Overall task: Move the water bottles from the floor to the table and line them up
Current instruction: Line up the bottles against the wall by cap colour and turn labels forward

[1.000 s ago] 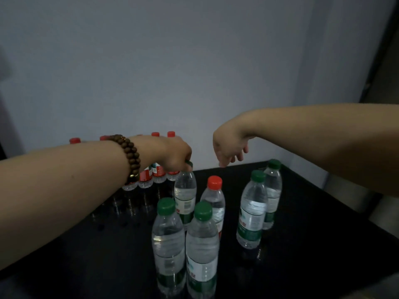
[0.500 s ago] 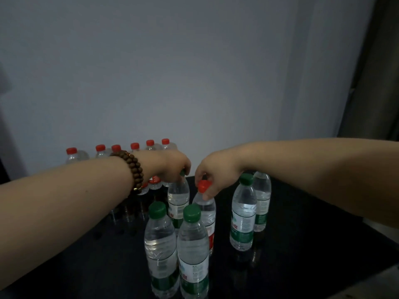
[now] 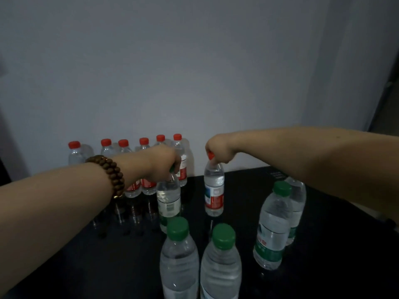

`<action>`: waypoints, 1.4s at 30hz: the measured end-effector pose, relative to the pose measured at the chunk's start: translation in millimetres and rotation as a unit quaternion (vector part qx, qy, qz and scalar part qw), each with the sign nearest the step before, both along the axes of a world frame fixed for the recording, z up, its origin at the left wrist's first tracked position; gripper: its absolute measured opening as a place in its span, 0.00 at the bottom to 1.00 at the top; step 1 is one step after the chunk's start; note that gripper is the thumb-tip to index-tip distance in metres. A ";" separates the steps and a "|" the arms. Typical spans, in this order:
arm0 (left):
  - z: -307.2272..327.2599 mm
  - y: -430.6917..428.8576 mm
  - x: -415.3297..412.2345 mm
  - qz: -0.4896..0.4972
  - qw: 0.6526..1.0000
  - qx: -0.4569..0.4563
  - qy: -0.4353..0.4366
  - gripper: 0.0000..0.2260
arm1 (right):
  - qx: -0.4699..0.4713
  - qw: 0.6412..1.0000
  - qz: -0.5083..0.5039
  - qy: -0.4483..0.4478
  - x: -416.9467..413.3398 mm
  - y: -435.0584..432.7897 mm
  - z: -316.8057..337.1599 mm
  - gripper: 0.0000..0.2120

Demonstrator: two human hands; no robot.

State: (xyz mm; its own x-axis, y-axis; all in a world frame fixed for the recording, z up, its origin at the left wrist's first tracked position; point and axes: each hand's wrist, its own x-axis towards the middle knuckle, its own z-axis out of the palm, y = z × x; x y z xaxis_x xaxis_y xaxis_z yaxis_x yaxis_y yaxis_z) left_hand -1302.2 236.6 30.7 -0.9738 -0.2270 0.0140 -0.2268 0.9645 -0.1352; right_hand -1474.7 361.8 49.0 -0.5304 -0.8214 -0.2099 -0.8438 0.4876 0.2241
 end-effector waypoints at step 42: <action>-20.7 -28.2 -211.4 -0.111 0.990 -0.026 0.078 0.10 | -0.066 0.996 0.052 -0.016 -11.9 62.7 39.6 0.14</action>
State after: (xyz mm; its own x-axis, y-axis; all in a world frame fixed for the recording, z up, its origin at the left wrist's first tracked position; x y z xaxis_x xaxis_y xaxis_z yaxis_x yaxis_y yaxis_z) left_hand -1513.6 208.4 9.9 -0.9848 -0.0026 0.1739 -0.0318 0.9857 -0.1657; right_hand -1486.6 424.5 88.6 -0.4357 -0.8932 -0.1111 -0.8970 0.4207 0.1354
